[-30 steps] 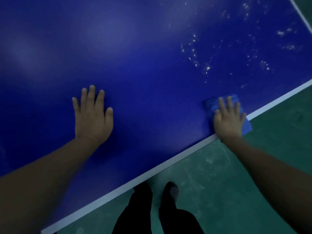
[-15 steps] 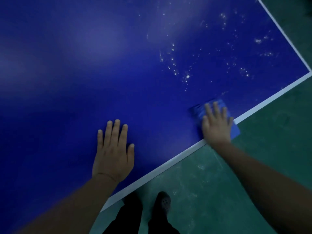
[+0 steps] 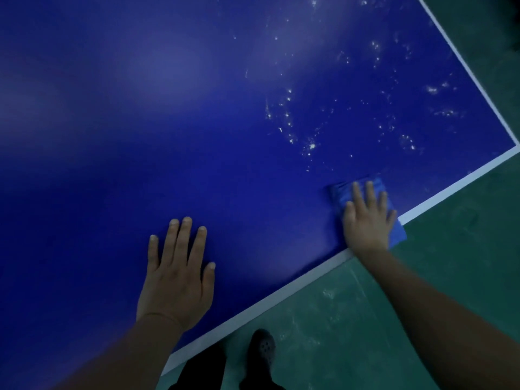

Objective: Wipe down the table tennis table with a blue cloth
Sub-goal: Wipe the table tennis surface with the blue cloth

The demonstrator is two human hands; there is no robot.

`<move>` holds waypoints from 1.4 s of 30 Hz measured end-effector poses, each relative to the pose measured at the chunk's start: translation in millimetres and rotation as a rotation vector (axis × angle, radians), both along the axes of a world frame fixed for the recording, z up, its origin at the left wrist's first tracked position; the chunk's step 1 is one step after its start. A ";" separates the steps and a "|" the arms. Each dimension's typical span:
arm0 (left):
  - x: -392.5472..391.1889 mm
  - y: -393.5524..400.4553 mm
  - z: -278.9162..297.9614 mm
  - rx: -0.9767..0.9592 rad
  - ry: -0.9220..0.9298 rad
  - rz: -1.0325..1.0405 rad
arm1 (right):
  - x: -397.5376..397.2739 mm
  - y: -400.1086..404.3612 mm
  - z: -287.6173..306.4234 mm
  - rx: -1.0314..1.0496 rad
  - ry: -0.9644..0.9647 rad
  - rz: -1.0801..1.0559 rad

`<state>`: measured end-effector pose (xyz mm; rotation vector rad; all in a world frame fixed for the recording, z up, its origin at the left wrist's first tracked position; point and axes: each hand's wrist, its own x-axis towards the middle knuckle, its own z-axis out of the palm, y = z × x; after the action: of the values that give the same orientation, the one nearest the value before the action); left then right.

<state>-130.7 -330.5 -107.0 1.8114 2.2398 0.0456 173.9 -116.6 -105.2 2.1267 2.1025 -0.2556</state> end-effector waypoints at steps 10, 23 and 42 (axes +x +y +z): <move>-2.1 -0.5 -4.5 0.028 -0.023 0.046 | -196.2 -56.4 -8.5 0.000 0.168 0.635; 66.1 17.4 13.0 0.064 -0.069 0.243 | -122.1 105.7 -12.6 0.023 0.172 -0.042; 130.5 35.9 9.4 -0.020 -0.057 0.193 | 68.4 67.0 -11.2 0.039 0.062 -0.070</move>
<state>-0.2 -294.7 -97.6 1.5580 2.3580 0.1093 242.2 -49.6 -116.4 2.2453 2.0850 -0.2943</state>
